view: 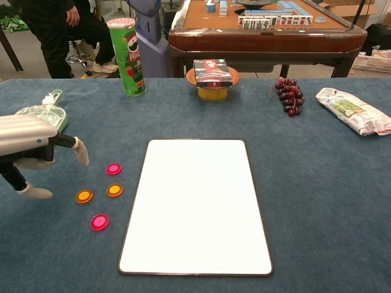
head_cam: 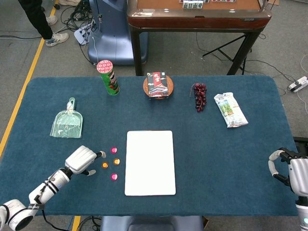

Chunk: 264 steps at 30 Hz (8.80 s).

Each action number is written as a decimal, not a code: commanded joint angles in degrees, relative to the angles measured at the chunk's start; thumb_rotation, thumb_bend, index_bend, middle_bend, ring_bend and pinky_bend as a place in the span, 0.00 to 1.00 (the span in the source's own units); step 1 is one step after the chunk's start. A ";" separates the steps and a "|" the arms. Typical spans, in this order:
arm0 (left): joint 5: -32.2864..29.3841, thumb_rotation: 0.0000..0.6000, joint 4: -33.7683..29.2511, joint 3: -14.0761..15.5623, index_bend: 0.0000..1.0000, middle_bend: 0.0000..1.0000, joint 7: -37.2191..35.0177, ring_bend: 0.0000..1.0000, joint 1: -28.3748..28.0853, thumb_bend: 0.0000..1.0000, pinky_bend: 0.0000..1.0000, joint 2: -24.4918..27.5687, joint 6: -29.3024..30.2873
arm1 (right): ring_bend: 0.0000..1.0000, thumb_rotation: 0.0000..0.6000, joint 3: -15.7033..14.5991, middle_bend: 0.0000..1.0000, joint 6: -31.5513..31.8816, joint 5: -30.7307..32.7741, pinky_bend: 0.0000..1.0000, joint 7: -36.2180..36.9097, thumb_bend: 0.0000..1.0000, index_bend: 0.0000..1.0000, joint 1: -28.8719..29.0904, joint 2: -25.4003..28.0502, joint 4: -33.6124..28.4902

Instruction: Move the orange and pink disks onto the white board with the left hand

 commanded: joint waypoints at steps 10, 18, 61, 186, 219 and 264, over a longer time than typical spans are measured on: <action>-4.52 1.00 -0.77 0.15 0.44 1.00 5.17 1.00 -1.90 0.20 1.00 -2.09 -4.26 | 0.54 1.00 -0.16 0.49 -0.44 -0.09 0.56 -0.31 0.40 0.57 0.14 -0.20 0.02; -7.34 1.00 0.47 -0.42 0.47 1.00 7.24 1.00 -3.15 0.20 1.00 -4.53 -5.86 | 0.54 1.00 -0.22 0.49 -0.67 -0.15 0.56 -0.37 0.40 0.57 0.24 -0.25 0.02; -13.54 1.00 2.74 0.41 0.52 1.00 7.15 1.00 -5.54 0.28 1.00 -6.68 -8.68 | 0.54 1.00 -0.25 0.49 -1.58 0.30 0.56 -0.37 0.39 0.57 0.54 -0.34 0.22; -32.23 1.00 -5.04 -0.84 0.53 1.00 34.46 1.00 -16.02 0.23 1.00 -10.96 -8.85 | 0.54 1.00 0.15 0.49 -0.69 0.65 0.56 2.62 0.40 0.57 -0.22 0.88 0.29; -36.64 1.00 -3.61 0.91 0.56 1.00 36.87 1.00 -17.21 0.23 1.00 -11.68 -7.70 | 0.54 1.00 0.14 0.49 -0.96 0.74 0.56 2.49 0.39 0.57 -0.10 0.84 0.28; -36.27 1.00 -9.00 -2.03 0.58 1.00 36.18 1.00 -19.25 0.35 1.00 -11.67 -5.65 | 0.54 1.00 0.07 0.49 -1.11 0.69 0.56 2.55 0.40 0.57 -0.03 0.85 0.25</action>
